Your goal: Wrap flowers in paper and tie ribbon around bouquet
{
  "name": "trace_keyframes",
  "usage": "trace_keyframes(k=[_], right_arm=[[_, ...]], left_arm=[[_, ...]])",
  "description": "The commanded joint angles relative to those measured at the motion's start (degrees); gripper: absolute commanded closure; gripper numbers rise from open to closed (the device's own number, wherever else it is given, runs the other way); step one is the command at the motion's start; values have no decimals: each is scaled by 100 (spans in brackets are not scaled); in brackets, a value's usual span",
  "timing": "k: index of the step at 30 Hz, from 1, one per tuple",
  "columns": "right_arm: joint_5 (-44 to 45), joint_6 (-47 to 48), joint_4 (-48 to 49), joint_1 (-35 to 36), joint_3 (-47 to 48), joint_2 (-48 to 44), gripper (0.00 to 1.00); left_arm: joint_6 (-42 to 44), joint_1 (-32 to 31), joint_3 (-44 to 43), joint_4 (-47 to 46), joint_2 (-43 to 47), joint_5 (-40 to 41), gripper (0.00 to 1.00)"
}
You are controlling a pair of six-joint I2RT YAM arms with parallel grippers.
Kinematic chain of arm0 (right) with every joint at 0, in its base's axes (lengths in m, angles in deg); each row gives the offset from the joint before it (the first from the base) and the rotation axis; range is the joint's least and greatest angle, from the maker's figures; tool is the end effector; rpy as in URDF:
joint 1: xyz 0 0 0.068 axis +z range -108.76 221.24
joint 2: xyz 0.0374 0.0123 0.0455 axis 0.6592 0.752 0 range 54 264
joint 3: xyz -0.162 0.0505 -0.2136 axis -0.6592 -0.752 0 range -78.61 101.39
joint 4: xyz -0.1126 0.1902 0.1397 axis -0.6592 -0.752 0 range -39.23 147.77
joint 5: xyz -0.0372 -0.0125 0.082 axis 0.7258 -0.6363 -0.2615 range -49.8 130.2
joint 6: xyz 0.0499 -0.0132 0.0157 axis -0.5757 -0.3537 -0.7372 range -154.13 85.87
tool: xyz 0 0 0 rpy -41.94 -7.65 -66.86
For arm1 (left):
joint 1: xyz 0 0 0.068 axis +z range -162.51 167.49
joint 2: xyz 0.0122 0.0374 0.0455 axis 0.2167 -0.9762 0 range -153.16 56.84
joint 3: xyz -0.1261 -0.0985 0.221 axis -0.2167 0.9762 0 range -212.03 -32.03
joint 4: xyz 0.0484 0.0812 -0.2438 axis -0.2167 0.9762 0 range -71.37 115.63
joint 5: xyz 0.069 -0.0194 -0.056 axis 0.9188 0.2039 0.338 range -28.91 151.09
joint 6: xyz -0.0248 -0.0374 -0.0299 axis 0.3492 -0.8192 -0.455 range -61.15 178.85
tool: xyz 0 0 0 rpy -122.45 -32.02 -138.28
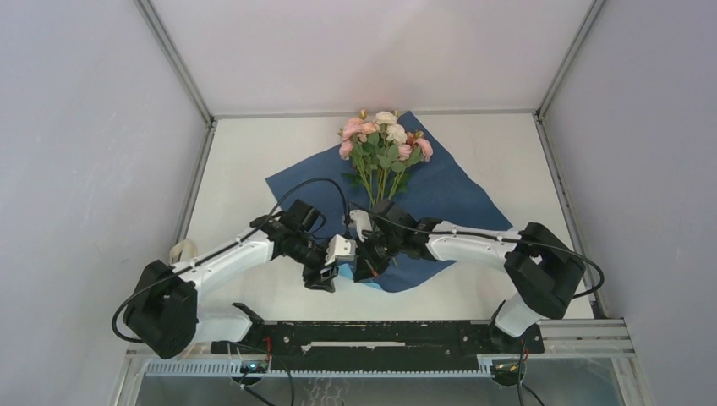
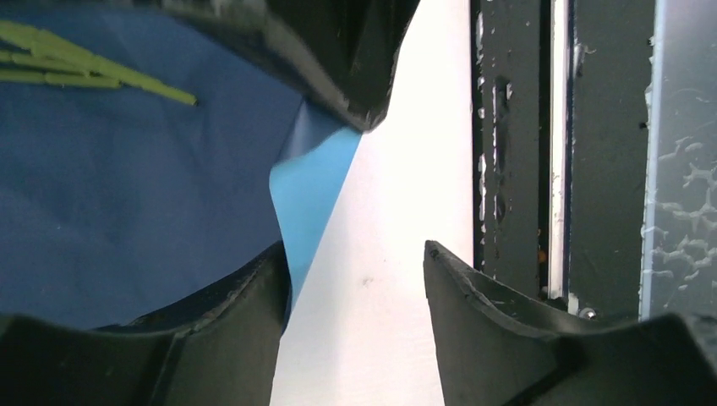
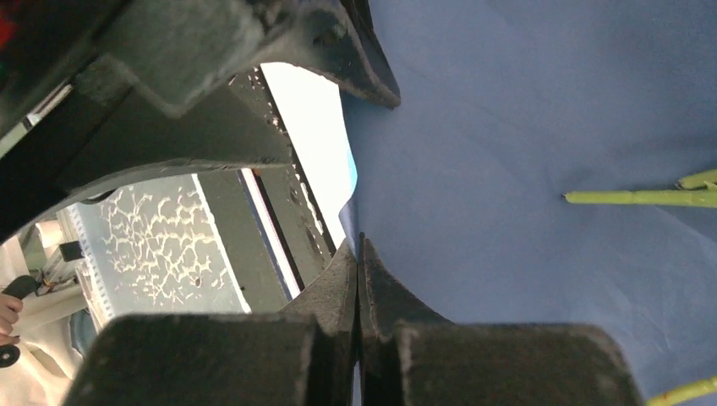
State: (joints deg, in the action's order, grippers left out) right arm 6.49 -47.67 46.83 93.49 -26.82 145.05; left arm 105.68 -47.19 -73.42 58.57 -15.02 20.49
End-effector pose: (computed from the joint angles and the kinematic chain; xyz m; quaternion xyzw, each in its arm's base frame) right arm 0.1796 0.2642 0.1892 -0.3914 0.8163 0.4058 0.1255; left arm 0.1622 -0.1404 0.1966 0.6481 0.6616 -0.3231 0.1948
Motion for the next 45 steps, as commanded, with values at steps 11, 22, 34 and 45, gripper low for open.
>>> trace_keyframes(k=[11,22,34,45], right_arm=[[-111,16,250,-152,-222,-554,92],[86,54,-246,-617,-275,-987,39],[956,-916,393,-2195,-663,-876,42],[1383,-441,91,-2421,-837,-978,42]], left_arm=[[-708,-15,-371,-162,-237,-659,100],[-1838,97,-430,-734,-381,99,100],[-1998,474,-623,-818,-678,-273,100],[-3038,1151,-1356,-1173,-1916,-171,100]])
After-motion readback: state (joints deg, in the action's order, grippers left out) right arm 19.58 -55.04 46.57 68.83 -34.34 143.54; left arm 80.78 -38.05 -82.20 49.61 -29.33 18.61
